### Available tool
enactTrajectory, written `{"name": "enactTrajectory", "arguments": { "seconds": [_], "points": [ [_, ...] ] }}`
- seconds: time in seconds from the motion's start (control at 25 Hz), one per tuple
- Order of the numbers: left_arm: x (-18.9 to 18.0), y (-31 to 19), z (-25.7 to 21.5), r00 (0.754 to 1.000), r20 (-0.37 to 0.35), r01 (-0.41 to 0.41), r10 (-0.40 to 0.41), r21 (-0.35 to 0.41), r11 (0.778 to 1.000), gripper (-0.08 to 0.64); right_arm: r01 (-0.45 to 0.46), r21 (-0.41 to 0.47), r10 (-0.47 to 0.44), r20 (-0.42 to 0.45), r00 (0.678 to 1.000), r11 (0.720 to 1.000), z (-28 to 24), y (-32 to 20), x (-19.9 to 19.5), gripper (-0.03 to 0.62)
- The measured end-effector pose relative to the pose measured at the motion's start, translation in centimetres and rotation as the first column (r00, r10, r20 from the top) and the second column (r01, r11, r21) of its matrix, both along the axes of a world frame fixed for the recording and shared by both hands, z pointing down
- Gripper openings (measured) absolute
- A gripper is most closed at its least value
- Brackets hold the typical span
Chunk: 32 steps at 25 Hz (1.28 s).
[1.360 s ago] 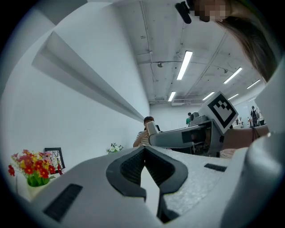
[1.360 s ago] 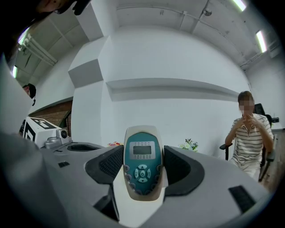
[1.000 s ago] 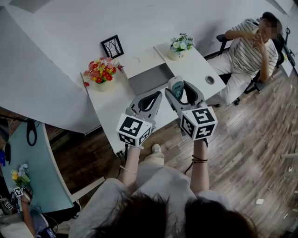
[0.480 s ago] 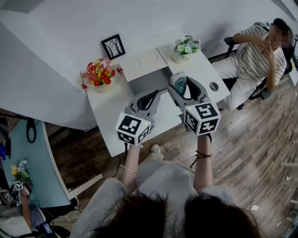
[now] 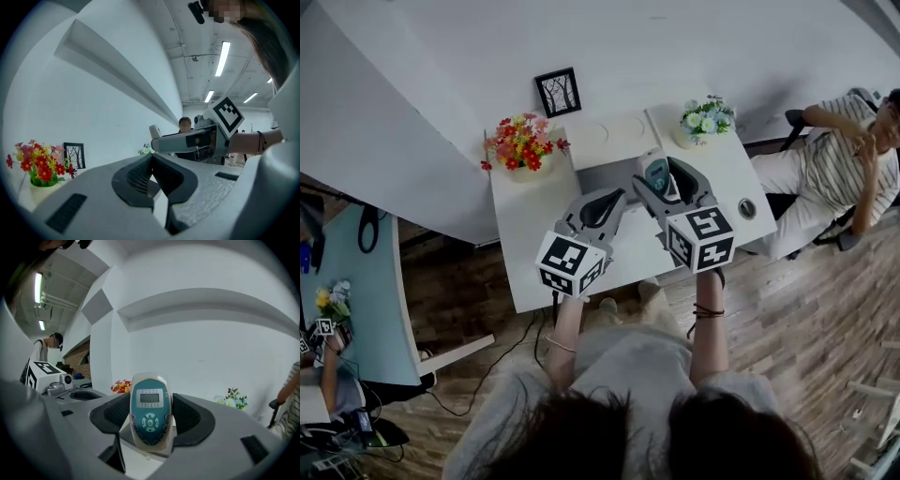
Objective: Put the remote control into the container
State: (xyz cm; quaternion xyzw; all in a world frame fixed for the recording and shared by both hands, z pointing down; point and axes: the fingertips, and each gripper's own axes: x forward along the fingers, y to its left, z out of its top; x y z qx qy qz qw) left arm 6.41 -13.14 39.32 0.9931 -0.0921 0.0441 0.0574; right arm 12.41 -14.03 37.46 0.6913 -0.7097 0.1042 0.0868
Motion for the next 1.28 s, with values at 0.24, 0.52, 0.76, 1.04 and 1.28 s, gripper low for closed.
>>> {"name": "enactTrajectory", "arguments": {
  "seconds": [0.24, 0.52, 0.76, 1.04, 1.28],
  "points": [
    [1.8, -2.2, -0.1, 0.992, 0.013, 0.129, -0.129, -0.012, 0.992, 0.003, 0.147, -0.003, -0.147, -0.007, 0.989, 0.989, -0.3, -2.3, 2.3, 0.279],
    [2.8, -4.1, 1.4, 0.963, 0.043, 0.269, -0.267, -0.036, 0.963, 0.003, 0.344, -0.037, -0.346, -0.039, 0.938, 0.938, 0.3, -4.9, 3.3, 0.279],
    [2.8, -4.4, 3.0, 0.923, 0.062, 0.382, -0.379, -0.065, 0.922, 0.003, 0.457, -0.096, -0.462, -0.038, 0.886, 0.884, 2.7, -5.8, 3.2, 0.279],
    [1.8, -4.1, 5.1, 0.908, 0.108, 0.415, -0.404, -0.123, 0.901, 0.003, 0.496, -0.173, -0.506, -0.017, 0.862, 0.851, 5.6, -6.9, 1.9, 0.279],
    [2.1, -4.4, 6.9, 0.913, 0.145, 0.403, -0.382, -0.165, 0.9, 0.003, 0.536, -0.253, -0.558, -0.016, 0.83, 0.805, 8.0, -7.6, 0.6, 0.279]
  ]
}}
